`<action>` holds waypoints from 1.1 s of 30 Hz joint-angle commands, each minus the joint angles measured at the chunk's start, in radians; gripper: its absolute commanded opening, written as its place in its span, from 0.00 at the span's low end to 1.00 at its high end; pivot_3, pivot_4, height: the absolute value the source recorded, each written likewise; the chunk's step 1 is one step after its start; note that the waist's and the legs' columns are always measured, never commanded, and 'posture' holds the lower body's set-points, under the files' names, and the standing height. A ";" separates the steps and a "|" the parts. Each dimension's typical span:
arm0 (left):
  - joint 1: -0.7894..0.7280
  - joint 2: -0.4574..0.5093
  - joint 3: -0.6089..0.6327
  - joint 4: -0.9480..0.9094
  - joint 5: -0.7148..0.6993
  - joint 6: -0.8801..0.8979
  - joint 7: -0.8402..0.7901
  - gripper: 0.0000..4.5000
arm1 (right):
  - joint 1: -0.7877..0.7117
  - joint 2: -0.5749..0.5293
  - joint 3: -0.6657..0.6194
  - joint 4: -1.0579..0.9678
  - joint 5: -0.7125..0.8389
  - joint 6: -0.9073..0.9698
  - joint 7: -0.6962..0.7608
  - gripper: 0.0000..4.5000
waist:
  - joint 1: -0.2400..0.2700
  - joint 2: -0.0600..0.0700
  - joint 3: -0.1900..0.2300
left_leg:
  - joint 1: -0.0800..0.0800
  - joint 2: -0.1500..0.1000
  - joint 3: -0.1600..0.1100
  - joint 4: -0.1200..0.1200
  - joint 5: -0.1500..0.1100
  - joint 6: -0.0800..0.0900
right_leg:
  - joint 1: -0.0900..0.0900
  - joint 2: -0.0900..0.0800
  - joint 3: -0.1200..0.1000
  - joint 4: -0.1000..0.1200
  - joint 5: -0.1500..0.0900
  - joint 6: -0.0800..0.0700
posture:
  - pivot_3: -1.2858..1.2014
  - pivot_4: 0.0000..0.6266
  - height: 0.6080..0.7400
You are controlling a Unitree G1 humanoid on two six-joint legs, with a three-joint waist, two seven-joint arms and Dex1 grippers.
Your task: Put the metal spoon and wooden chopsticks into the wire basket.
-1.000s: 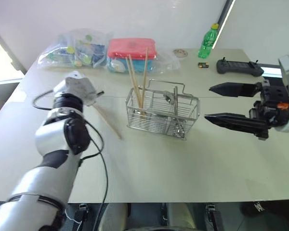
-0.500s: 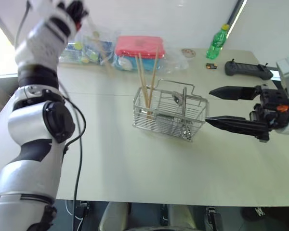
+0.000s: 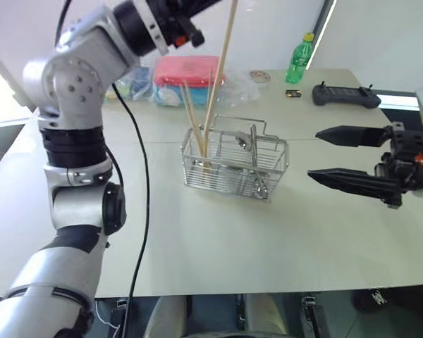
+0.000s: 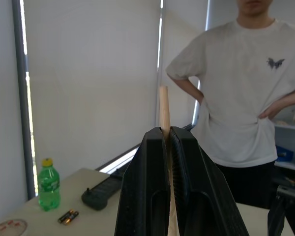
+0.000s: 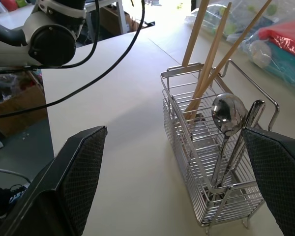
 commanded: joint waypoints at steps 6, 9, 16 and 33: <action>0.106 -0.025 -0.040 -0.067 0.029 -0.037 -0.001 0.02 | 0.075 -0.016 -0.098 -0.045 0.005 0.012 0.031 1.00 | 0.003 0.000 0.000 | -0.003 -0.001 -0.001 -0.001 0.000 0.000 | -0.001 0.000 0.000 -0.001 0.000 0.000 | 0.52 0.24 0.63; 0.131 -0.047 -0.061 -0.071 0.060 -0.070 -0.002 0.02 | 0.071 -0.016 -0.099 -0.044 0.013 0.008 0.023 1.00 | 0.003 0.000 0.000 | -0.004 -0.001 -0.001 0.000 0.000 0.000 | -0.002 -0.001 0.000 -0.001 0.000 0.000 | 0.52 0.24 0.63; 0.188 -0.066 -0.085 -0.074 0.085 -0.091 -0.005 0.24 | 0.057 -0.011 -0.079 -0.041 0.018 0.002 0.000 1.00 | 0.000 0.000 0.000 | -0.002 0.000 0.000 0.000 0.000 0.001 | -0.001 0.000 0.000 0.000 0.000 0.000 | 0.52 0.24 0.63; 0.415 0.498 -0.192 -0.294 0.188 -0.212 -0.543 0.90 | 0.128 -0.034 -0.052 0.037 -0.229 -0.088 0.167 1.00 | -0.009 0.003 -0.001 | -0.001 0.001 0.001 -0.003 0.000 0.001 | -0.003 0.001 0.001 0.000 -0.002 -0.004 | 0.52 0.24 0.63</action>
